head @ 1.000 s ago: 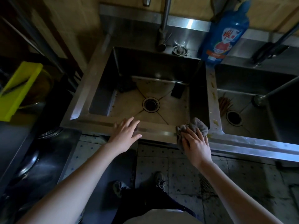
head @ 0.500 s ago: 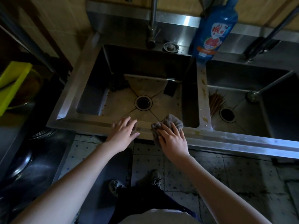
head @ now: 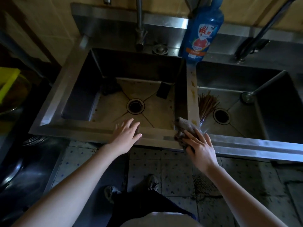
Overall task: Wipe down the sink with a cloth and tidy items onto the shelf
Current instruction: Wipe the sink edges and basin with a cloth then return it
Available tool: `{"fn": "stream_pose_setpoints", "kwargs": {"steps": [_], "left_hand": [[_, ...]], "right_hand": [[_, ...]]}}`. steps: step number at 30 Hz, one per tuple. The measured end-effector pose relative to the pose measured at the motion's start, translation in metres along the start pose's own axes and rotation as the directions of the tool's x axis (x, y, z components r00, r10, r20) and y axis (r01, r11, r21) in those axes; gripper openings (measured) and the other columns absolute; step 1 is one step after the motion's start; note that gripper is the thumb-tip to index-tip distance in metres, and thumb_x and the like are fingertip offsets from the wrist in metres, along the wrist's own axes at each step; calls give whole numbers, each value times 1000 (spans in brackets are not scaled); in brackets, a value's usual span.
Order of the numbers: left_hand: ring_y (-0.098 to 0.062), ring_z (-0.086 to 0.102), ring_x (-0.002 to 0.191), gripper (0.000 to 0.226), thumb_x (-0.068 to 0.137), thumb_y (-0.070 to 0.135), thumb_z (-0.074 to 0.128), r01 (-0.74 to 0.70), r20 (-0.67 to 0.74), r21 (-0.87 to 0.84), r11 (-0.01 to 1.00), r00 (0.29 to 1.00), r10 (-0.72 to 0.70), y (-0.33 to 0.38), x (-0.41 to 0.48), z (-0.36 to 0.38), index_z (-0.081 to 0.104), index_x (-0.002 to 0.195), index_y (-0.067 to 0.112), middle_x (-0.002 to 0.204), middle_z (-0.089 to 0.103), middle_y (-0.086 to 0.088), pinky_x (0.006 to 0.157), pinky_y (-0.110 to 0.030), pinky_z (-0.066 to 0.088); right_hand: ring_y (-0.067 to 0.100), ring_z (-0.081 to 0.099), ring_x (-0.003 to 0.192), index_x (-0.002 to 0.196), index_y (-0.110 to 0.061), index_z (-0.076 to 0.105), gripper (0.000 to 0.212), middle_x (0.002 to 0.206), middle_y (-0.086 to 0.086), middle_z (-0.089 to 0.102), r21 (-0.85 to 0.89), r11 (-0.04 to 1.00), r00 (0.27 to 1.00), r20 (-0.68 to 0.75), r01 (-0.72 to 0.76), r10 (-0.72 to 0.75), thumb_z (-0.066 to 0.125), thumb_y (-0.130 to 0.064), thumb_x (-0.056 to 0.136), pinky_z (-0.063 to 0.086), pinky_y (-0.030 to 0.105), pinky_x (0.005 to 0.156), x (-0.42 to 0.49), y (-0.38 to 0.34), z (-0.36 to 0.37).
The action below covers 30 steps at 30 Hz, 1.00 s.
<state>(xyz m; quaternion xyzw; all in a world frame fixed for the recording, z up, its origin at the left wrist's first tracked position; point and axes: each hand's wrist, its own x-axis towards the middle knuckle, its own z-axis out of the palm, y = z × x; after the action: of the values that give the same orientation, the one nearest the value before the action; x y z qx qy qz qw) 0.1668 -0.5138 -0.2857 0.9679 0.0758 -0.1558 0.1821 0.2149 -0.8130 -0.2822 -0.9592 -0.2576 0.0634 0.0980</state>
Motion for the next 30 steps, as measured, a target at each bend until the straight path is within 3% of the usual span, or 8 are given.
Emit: {"fn": "stream_pose_setpoints", "kwargs": {"steps": [4,6,9,13,18,22,30], "left_hand": [[-27,14,142,52,95,46,37,3,-5,-31,1000,1000,-3,12,7,0,28,143,27,156,15,-1,115,-53,8],[-27,13,142,51,96,45,37,11,-7,-46,999,1000,-11,17,11,1,29,142,27,156,14,-1,114,-54,5],[-28,12,143,51,96,43,39,18,1,-76,997,1000,-18,26,12,4,29,143,26,156,14,-2,114,-54,2],[-29,13,143,53,96,41,40,-6,43,-71,997,999,9,38,9,9,26,144,26,156,13,-2,114,-54,1],[-26,18,142,53,96,41,40,-56,72,-32,998,996,58,42,8,14,25,145,27,155,19,-2,114,-52,2],[-25,25,139,51,95,41,41,-100,63,-5,995,993,100,43,8,16,29,143,26,152,27,-2,114,-51,6],[-25,38,129,43,94,41,41,-96,-36,45,994,995,98,45,11,30,39,135,27,141,42,0,111,-52,17]], "right_hand": [[35,40,136,106,-22,72,35,143,0,49,-33,999,1000,0,13,-13,71,-7,75,31,56,107,2,17,-6],[37,42,134,107,-19,71,39,146,3,45,36,998,999,-13,42,-42,70,0,73,34,55,106,4,21,-9],[35,37,136,124,-15,56,53,154,7,31,175,983,998,-11,-53,55,60,4,75,32,52,111,6,18,-14],[32,32,139,142,-20,40,68,155,6,29,93,984,987,71,-153,147,57,-8,77,28,45,114,7,5,-16],[26,34,138,140,-30,44,54,154,-3,34,93,956,961,23,-277,276,52,-33,87,32,45,109,3,-18,-3],[29,34,139,145,-33,35,50,153,-1,35,109,948,954,19,-300,300,47,-30,96,29,47,114,6,-22,9],[22,33,141,130,-30,57,37,150,-8,39,125,969,977,36,-214,211,50,-21,95,32,43,112,23,5,8]]}}
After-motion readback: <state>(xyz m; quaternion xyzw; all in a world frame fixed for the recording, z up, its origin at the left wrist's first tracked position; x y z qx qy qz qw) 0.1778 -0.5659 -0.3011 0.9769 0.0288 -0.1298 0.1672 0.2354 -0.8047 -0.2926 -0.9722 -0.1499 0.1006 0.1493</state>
